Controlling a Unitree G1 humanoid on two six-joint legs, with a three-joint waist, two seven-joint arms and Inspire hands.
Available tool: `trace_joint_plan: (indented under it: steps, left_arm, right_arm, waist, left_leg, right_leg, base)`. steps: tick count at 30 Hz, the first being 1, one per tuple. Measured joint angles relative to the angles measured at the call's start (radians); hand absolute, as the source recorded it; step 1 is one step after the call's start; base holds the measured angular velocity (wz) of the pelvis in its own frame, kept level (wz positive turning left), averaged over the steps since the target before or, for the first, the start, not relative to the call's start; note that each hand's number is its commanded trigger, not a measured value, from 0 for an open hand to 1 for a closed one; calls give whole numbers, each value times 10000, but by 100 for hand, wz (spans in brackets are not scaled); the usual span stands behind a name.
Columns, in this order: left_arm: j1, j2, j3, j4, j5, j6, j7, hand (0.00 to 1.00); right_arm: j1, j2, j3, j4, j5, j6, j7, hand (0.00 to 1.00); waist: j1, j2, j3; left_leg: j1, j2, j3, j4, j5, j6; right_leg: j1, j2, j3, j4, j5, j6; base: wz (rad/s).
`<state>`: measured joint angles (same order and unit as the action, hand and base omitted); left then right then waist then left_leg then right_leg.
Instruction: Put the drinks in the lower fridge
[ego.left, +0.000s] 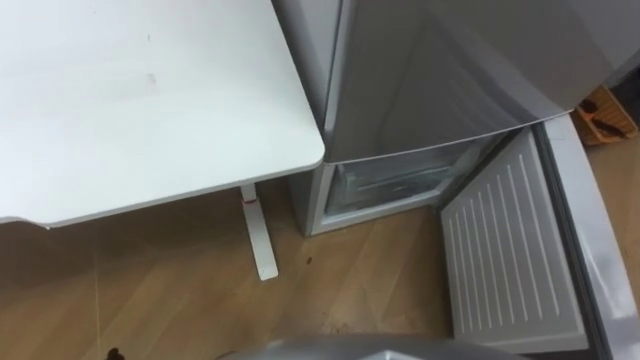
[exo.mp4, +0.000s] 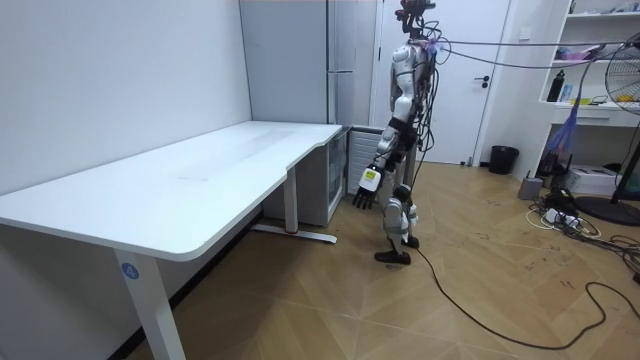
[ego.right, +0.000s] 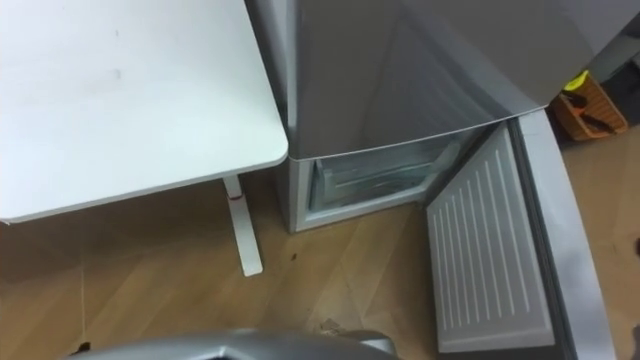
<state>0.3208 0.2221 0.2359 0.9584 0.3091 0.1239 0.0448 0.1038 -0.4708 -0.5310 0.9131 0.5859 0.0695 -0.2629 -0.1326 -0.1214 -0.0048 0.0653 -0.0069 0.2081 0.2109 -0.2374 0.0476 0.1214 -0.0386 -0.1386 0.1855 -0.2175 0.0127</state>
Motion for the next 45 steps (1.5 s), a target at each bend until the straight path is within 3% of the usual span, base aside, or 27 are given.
trace_joint_plan:
  steps: [3,9,21,26,29,34,41,45]
  left_arm:
    - [65,-5,12,19,73,23,-175,0]
    - [87,-4,10,23,577,30,-329,0]
    - [-113,15,-36,566,563,32,-787,0]
    - [-369,16,-176,850,555,-1,-756,0]
    - [-479,17,-342,916,546,-14,-725,0]
    - [-754,40,-673,1323,465,-22,-458,0]
    - [-1030,31,-1588,1331,433,89,-538,0]
    - [-1366,-28,-2339,1441,305,143,-587,0]
  right_arm:
    - [17,2,-2,732,555,223,883,0]
    - [-38,-4,36,1747,1186,293,2280,0]
    - [264,11,1327,2127,1129,341,4836,0]
    - [301,35,2437,2146,1150,331,5554,0]
    - [292,179,2735,2135,1195,332,6013,0]
    - [188,830,2989,2025,1348,351,6582,0]
    - [270,1000,4564,-75,1469,952,6863,0]
    - [1308,1101,5895,-3844,1706,1159,6770,0]
  waist:
    - [13,9,5]
    - [51,-19,-8]
    - [591,98,31]
    - [885,180,48]
    - [991,203,35]
    - [1108,189,39]
    - [1186,271,17]
    - [1694,425,92]
  left_leg:
    - [-16,11,-13,3,8,-14]
    - [-4,50,-20,20,17,-35]
    - [-26,139,-41,120,4,-99]
    - [-13,139,-51,128,10,-105]
    - [0,146,-46,137,10,-105]
    - [19,146,-55,133,10,-105]
    - [-239,189,-78,285,-8,-109]
    - [-335,295,4,310,-5,-152]
  right_leg:
    - [-6,15,-15,-11,10,-17]
    - [2,52,-88,-17,24,-38]
    - [-2,120,-268,-14,88,-130]
    - [-10,119,-291,-15,96,-141]
    - [1,123,-293,-3,98,-144]
    - [44,124,-310,-11,98,-143]
    - [-76,124,-407,5,130,-179]
    - [-233,207,-505,6,218,-268]
  base:
    - [0]
    - [0]
    - [-3]
    - [0]
    - [0]
    - [0]
    - [0]
    - [-21]
